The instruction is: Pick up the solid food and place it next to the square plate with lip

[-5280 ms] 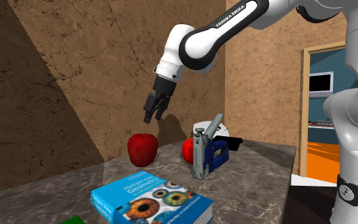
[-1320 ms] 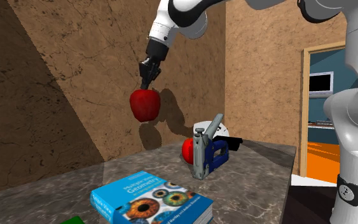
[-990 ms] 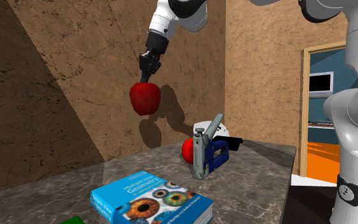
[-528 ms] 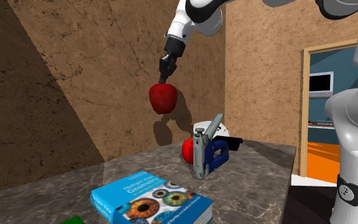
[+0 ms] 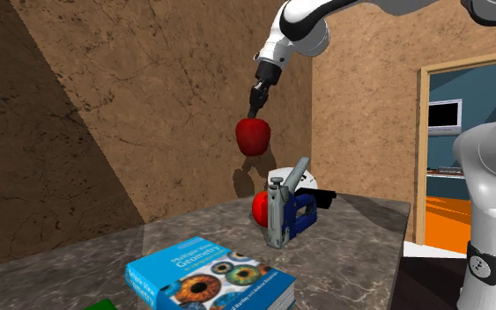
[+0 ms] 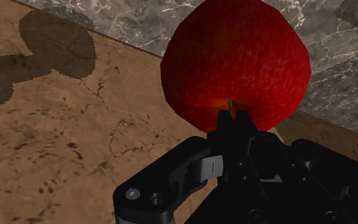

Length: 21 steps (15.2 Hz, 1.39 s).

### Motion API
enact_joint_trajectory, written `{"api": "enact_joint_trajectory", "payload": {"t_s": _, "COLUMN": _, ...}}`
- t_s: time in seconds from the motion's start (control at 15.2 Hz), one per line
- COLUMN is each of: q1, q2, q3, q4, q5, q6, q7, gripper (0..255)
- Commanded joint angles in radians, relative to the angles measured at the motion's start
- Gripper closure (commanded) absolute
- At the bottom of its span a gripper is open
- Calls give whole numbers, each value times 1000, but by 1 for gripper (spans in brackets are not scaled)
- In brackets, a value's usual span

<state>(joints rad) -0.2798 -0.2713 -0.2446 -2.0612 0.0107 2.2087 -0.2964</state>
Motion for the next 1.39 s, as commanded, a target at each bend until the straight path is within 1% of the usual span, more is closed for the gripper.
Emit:
{"api": "enact_joint_trajectory", "payload": {"t_s": 0.0, "q1": -14, "q2": -35, "q3": -25, "q4": -35, "q5": 1, "q6": 0, "q7": -41, "gripper": 255}}
{"api": "enact_joint_trajectory", "payload": {"t_s": 0.33, "q1": -50, "q2": -84, "q3": -106, "q4": -65, "q5": 8, "q6": -21, "q7": -160, "gripper": 255}}
{"api": "enact_joint_trajectory", "payload": {"t_s": 0.66, "q1": -82, "q2": -110, "q3": -196, "q4": -67, "q5": 15, "q6": -50, "q7": -283, "gripper": 255}}
{"api": "enact_joint_trajectory", "payload": {"t_s": 0.99, "q1": -108, "q2": -109, "q3": -294, "q4": -40, "q5": 29, "q6": -84, "q7": -411, "gripper": 255}}
{"api": "enact_joint_trajectory", "payload": {"t_s": 1.32, "q1": -123, "q2": -80, "q3": -404, "q4": 15, "q5": 56, "q6": -125, "q7": -546, "gripper": 255}}
